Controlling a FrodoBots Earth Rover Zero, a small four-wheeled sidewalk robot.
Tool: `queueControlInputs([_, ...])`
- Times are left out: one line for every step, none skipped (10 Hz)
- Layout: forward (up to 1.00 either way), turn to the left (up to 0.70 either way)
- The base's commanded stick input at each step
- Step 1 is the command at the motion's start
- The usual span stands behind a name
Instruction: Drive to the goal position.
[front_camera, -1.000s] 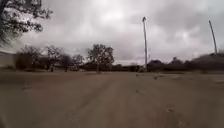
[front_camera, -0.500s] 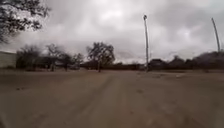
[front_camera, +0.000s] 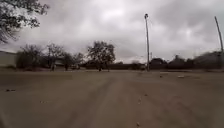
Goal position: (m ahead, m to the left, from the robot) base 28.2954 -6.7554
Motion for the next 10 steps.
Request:
queueControlInputs([0.70, -0.01])
queueControlInputs([0.70, -0.01])
queueControlInputs([0.70, -0.01])
queueControlInputs([0.70, -0.01])
queueControlInputs([0.70, -0.01])
queueControlInputs([0.70, -0.01])
queueControlInputs([0.70, -0.01])
queueControlInputs([0.70, -0.01])
queueControlInputs([0.70, -0.01])
queueControlInputs([0.70, -0.01])
